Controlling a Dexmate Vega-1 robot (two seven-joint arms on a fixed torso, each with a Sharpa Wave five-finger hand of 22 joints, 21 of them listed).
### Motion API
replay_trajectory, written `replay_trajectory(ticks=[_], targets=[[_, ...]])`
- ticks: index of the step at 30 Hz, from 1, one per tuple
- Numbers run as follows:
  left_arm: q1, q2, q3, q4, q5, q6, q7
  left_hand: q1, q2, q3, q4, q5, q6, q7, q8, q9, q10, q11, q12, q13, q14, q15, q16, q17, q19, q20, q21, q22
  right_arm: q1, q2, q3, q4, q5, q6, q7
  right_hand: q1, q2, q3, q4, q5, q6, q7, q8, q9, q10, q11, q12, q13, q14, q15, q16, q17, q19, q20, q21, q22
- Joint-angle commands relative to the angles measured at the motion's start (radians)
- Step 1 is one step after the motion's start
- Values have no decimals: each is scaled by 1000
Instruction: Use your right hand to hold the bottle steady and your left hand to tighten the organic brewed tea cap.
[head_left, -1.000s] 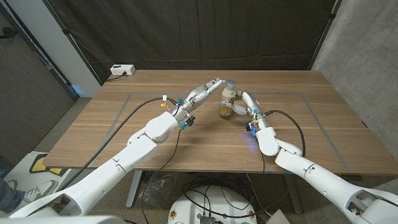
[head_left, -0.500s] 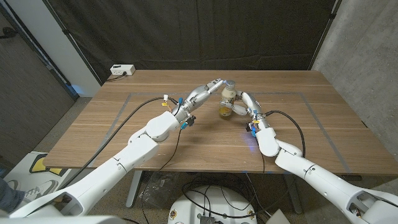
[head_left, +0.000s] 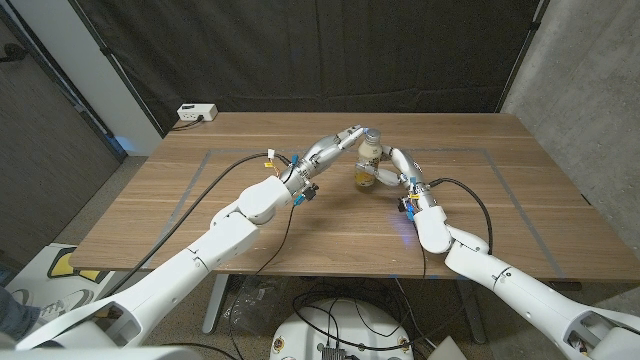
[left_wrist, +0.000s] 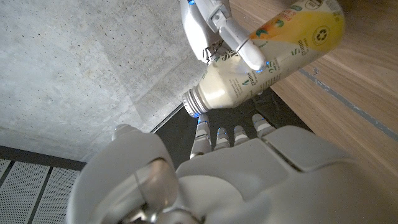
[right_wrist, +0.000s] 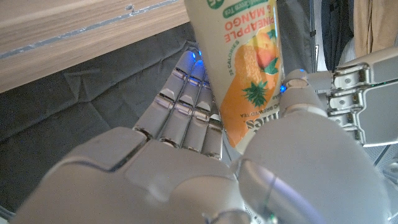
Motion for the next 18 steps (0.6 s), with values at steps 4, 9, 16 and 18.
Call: replay_trajectory(ticks=[4,9,16,18], targets=[[-30,-22,1,28,-7,10,-1,9,-2,-1,2,0,-4,-8,-4,4,-7,-3,2,1,-57,-1,5,4,-184,1,4,5,-14,-16,10,-17,2,-1,10,190,200,14,9,5,78,-72,-2,5,14,-14,1,2,9,-96,-1,2,-4,-87,10,6],[0,-6,-23,-2,-11,34,44,10,-2,-1,3,0,-10,-8,-7,4,-9,-4,1,1,-57,-2,5,4,-185,2,4,5,-4,-12,8,-4,4,12,16,191,200,14,9,5,78,-71,-2,5,14,-15,0,2,9,-96,-1,3,-3,-87,11,6],[40,15,-40,-42,-13,47,78,10,-1,-1,4,-1,-10,-9,-7,4,-5,-2,3,1,-54,-2,6,4,-178,4,7,5,2,-9,10,3,7,17,17,192,200,15,9,4,79,-70,-3,5,14,-13,-1,2,9,-95,-1,3,-4,-87,12,6],[48,17,-40,-49,-14,44,81,10,-1,-1,4,-1,-11,-8,-7,4,-5,-3,3,1,-54,-2,6,4,-179,4,7,5,2,-8,10,7,9,17,18,192,199,15,10,4,79,-71,-4,6,14,-14,-2,2,10,-97,-1,3,-4,-87,12,6]])
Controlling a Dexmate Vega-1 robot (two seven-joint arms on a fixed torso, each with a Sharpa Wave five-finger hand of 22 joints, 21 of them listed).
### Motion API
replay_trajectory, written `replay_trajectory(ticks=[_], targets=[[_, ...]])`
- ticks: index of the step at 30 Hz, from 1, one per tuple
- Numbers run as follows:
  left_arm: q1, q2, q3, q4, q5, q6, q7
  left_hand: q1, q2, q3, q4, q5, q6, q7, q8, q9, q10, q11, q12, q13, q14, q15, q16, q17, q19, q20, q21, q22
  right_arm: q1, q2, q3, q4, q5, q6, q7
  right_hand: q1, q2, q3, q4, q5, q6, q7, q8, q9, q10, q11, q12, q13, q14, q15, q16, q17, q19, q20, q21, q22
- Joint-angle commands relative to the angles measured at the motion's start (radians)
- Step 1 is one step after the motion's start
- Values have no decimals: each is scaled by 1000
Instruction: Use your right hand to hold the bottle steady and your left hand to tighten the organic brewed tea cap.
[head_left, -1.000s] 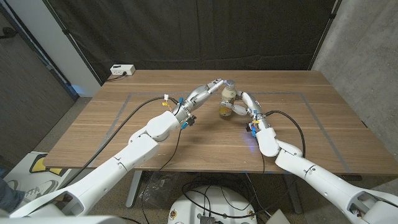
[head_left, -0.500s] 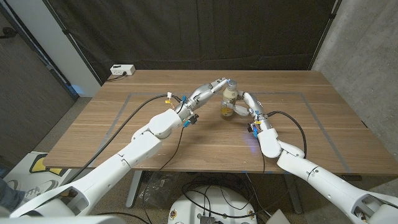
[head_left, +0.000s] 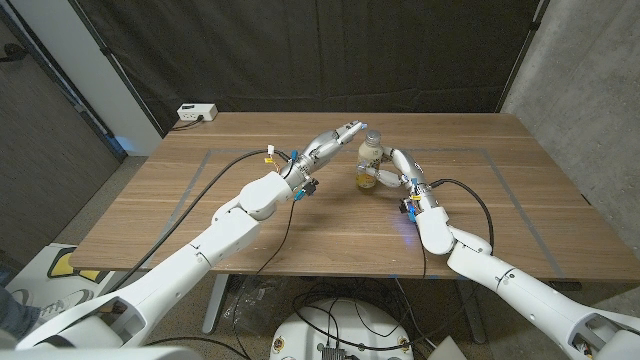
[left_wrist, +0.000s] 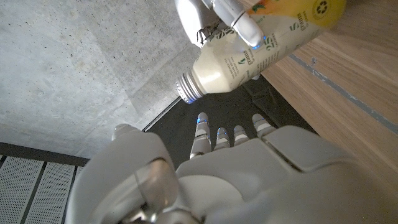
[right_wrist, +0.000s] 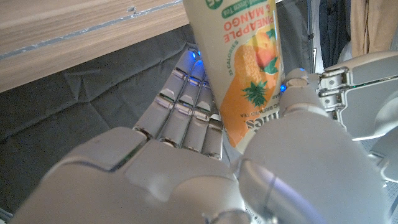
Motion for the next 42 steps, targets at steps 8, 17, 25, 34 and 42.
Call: replay_trajectory(ticks=[8,17,25,34,42], targets=[[66,29,-13,-73,6,11,46,11,2,0,5,-2,55,21,17,4,-1,3,3,1,-53,-2,6,4,-179,0,8,5,18,12,-2,33,13,20,9,190,201,16,10,5,79,-72,-5,6,15,-14,-2,1,10,-97,-1,3,-5,-87,7,6],[53,24,2,-60,-3,7,14,13,2,1,5,-2,72,36,21,4,0,2,3,0,-55,-2,5,4,-184,1,6,5,23,18,-7,39,9,23,6,189,202,16,12,4,80,-72,-6,6,14,-12,-4,1,10,-95,-1,3,-5,-87,9,6],[30,13,18,-42,0,10,-8,15,2,1,5,-2,76,38,21,4,-1,2,3,0,-57,-1,4,4,-187,3,5,5,16,14,-5,31,5,22,-1,189,202,16,13,4,80,-71,-7,6,16,-14,-4,1,10,-95,-1,4,-7,-88,10,6],[-4,-1,37,-16,3,20,-36,16,3,1,5,-2,85,40,22,4,-1,3,3,0,-59,0,3,4,-186,2,6,5,6,6,1,16,-2,20,-10,192,201,18,12,4,82,-71,-8,6,17,-12,-5,1,11,-96,-1,3,-6,-87,12,6],[-35,-15,49,11,7,14,-57,17,3,2,6,-2,88,40,21,4,-1,4,3,0,-58,-1,4,4,-188,2,5,5,-11,-2,9,-3,-6,6,-17,194,202,19,12,5,83,-70,-9,7,19,-12,-6,1,10,-96,-1,3,-6,-87,13,5]])
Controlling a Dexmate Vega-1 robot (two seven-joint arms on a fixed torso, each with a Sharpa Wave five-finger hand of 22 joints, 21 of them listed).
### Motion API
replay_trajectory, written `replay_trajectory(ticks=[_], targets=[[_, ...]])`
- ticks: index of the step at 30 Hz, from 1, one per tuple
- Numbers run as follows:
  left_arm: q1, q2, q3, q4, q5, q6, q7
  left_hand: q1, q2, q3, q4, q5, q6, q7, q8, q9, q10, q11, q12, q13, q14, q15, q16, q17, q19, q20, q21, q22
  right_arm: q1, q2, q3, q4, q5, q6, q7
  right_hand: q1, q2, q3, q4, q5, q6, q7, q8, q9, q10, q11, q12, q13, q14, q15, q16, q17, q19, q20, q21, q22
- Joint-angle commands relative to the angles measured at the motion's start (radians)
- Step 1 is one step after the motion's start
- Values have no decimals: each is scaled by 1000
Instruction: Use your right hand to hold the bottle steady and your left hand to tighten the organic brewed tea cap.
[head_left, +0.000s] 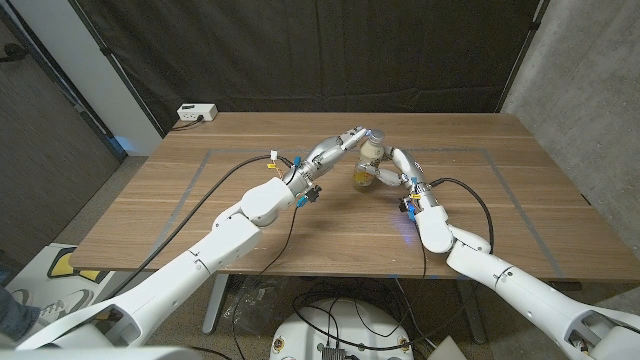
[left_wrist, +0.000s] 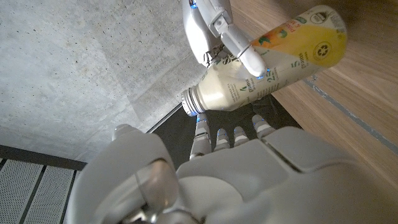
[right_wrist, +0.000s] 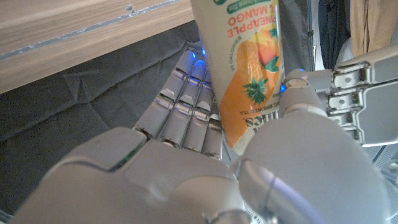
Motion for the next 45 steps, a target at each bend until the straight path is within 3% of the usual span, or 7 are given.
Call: replay_trajectory(ticks=[1,11,29,32,45], targets=[[-49,-23,22,43,6,-3,-38,3,9,2,6,-2,12,0,6,4,-1,4,3,0,-58,-1,4,4,-187,2,6,5,-21,-12,12,-25,-7,-17,-13,197,197,20,11,8,81,-72,-3,1,19,-12,6,2,8,-101,-1,4,-4,-85,9,5],[-97,-55,31,112,-1,-3,-56,3,9,2,6,-2,4,-7,1,4,-3,4,2,0,-58,-1,4,4,-188,1,6,5,-34,-19,25,-39,4,-30,-13,198,197,21,11,9,82,-72,-4,2,18,-12,4,2,9,-98,0,4,-4,-85,11,5],[41,10,-31,-30,-1,-2,63,3,10,2,9,-2,-3,-15,-5,4,0,1,3,0,-56,-2,5,5,-185,3,8,5,-14,-8,15,-12,13,-8,5,199,197,22,13,8,83,-72,-6,2,20,-12,3,2,9,-99,0,4,-6,-86,14,5],[53,16,-29,-46,16,-1,74,15,12,7,6,-1,111,-4,32,7,8,-5,6,0,-55,-3,5,4,-185,2,8,4,-13,-8,14,-10,13,-5,7,199,197,22,13,8,82,-72,-7,2,19,-13,2,2,9,-101,0,4,-6,-86,15,5],[62,2,-26,-23,9,-51,60,26,12,11,3,-1,74,-25,12,7,0,-11,3,0,-55,-8,5,3,-185,4,8,4,-21,-11,12,-18,9,-18,10,198,196,22,14,8,83,-73,-9,2,20,-14,1,2,7,-98,-1,4,-8,-86,17,5]])
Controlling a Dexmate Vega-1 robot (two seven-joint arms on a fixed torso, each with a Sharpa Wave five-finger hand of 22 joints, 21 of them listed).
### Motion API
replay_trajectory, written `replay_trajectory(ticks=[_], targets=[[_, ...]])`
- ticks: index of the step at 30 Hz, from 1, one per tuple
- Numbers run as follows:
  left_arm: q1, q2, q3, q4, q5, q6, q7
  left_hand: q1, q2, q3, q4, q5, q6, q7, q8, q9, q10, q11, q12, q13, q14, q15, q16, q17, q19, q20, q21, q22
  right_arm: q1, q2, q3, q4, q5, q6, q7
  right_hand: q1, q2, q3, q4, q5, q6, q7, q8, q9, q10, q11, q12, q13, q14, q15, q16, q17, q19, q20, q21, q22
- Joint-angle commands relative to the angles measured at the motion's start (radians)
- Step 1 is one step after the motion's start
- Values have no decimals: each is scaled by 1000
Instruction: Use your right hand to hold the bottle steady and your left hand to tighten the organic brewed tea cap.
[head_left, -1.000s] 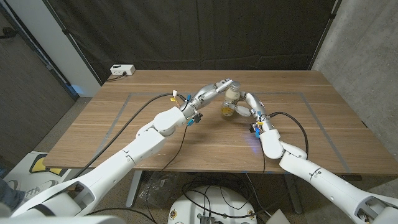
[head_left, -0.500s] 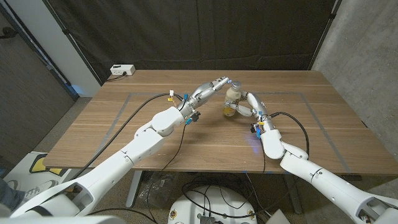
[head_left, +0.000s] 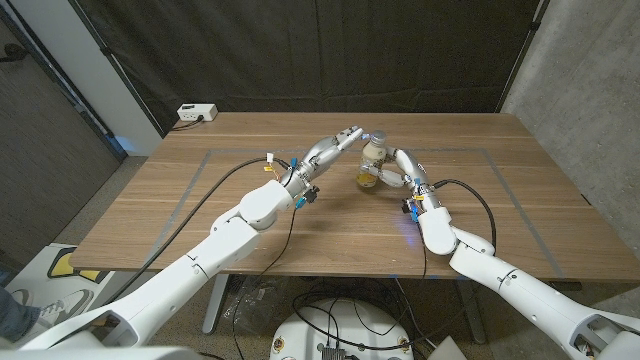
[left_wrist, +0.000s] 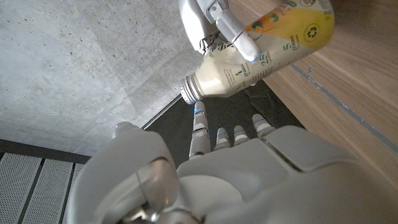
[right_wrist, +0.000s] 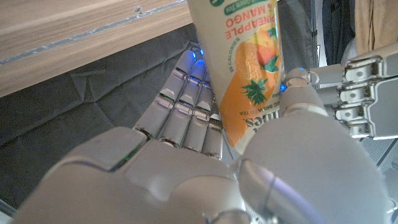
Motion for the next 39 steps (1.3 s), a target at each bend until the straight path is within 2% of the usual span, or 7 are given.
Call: replay_trajectory(ticks=[1,10,23,34,39], targets=[[18,-4,-1,3,0,-40,-4,11,-5,6,-1,-1,-8,-7,-7,3,-4,-8,3,1,-55,-7,4,4,-185,3,3,4,-6,-1,-2,-6,-2,-8,2,190,204,23,14,5,82,-73,-5,3,20,-13,1,1,8,-99,-1,4,-2,-91,7,5],[5,-11,8,11,-1,-30,-19,15,-6,7,-1,-2,-5,-11,-10,3,-4,-8,3,1,-55,-9,5,4,-182,3,5,4,-13,-6,1,-15,-1,-9,0,190,204,23,15,5,83,-74,-5,3,21,-14,0,1,8,-99,-1,5,-3,-91,8,5],[-67,-40,45,59,9,10,-60,16,-5,8,0,-3,-3,10,-12,3,-3,0,4,1,-57,-7,4,4,-187,3,3,4,-33,-20,23,-45,1,-10,-12,190,203,23,15,5,84,-73,-7,3,22,-9,0,1,8,-99,-1,5,-3,-91,11,5],[-140,-81,74,137,12,-21,-117,16,-5,8,1,-3,-8,9,-16,3,-4,-1,3,1,-57,-6,4,4,-188,4,3,5,-69,-32,50,-73,8,-33,-32,190,204,24,16,5,84,-72,-8,3,21,-10,-2,1,11,-99,1,5,-4,-91,13,5],[-149,-91,73,155,9,-33,-119,16,-6,7,2,-3,-18,1,-21,3,-5,-2,3,1,-58,-5,4,5,-188,4,3,5,-75,-33,55,-77,9,-39,-34,190,204,25,16,5,85,-73,-8,4,23,-13,-1,1,11,-98,1,5,-4,-91,14,5]])
